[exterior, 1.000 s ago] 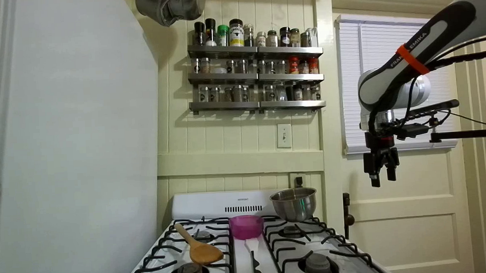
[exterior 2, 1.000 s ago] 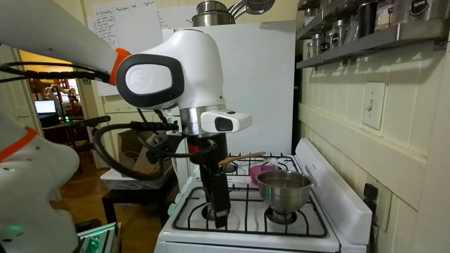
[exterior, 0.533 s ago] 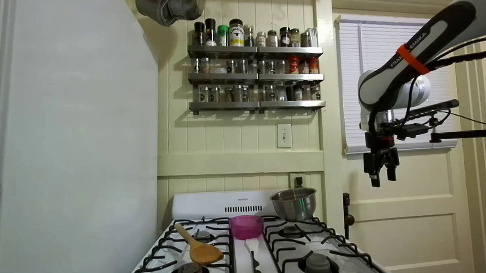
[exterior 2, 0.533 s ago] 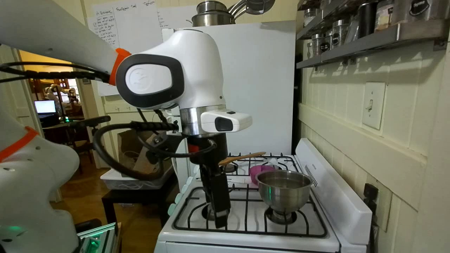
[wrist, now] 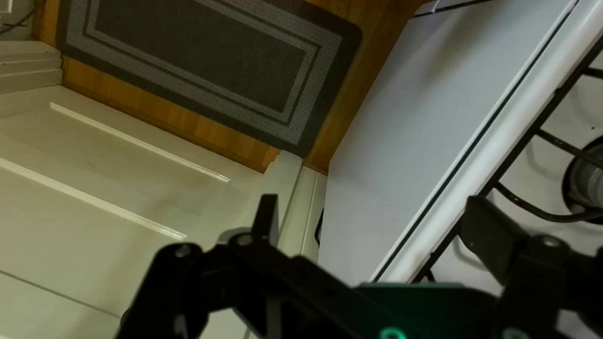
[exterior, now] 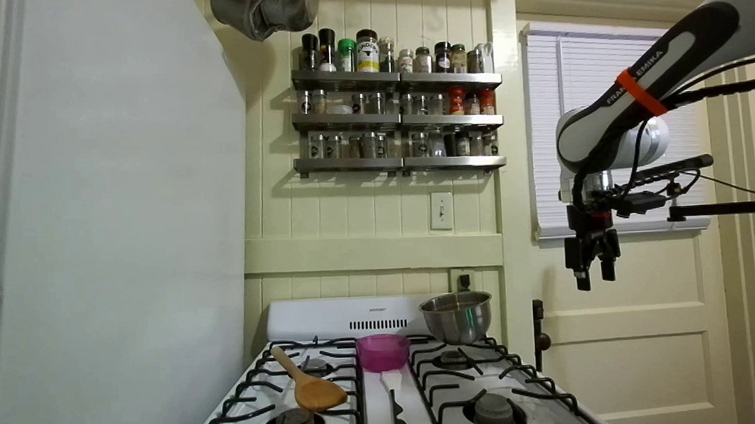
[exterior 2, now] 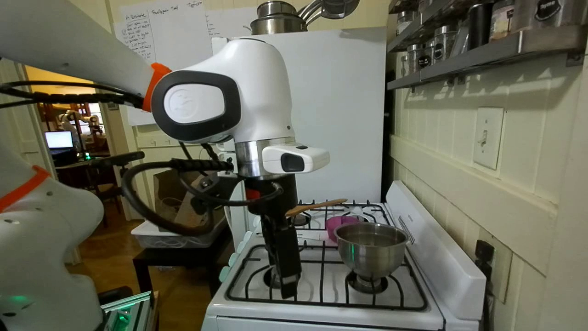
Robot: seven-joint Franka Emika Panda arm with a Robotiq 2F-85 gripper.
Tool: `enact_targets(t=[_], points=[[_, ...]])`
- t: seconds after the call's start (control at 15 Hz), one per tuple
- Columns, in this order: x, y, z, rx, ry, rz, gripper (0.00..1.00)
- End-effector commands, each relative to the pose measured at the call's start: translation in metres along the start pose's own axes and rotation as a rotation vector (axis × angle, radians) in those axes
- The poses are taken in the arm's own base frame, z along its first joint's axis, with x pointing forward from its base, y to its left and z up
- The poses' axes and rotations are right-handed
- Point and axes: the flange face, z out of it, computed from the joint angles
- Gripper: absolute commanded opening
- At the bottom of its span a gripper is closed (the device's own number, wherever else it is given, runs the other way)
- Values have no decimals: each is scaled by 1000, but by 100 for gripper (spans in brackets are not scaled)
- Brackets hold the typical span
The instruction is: Put the spice bottle in the metal bowl on the shelf
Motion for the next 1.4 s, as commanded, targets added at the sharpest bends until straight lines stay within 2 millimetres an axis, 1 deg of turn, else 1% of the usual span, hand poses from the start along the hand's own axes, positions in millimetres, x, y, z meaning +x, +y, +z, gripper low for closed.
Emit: enact_targets(t=[0.0, 0.07, 0.13, 0.27, 0.47, 0.67, 0.8, 0.93, 1.07, 1.13, 1.2, 1.27, 1.33], points=[[14, -8, 1, -27, 3, 83, 100], [24, -16, 0, -46, 17, 159, 100], [37, -29, -1, -41, 25, 209, 100], [61, -55, -8, -55, 42, 309, 100], [102, -98, -13, -82, 78, 450, 100], [146, -125, -15, -109, 91, 603, 100], [174, -135, -13, -112, 105, 713, 100], [198, -140, -11, -125, 133, 821, 100], [217, -140, -7, -129, 150, 928, 100], [226, -141, -2, -135, 154, 981, 100], [231, -142, 1, -153, 153, 1030, 100], [215, -137, -5, -106, 156, 941, 100], [222, -138, -1, -116, 154, 974, 100]])
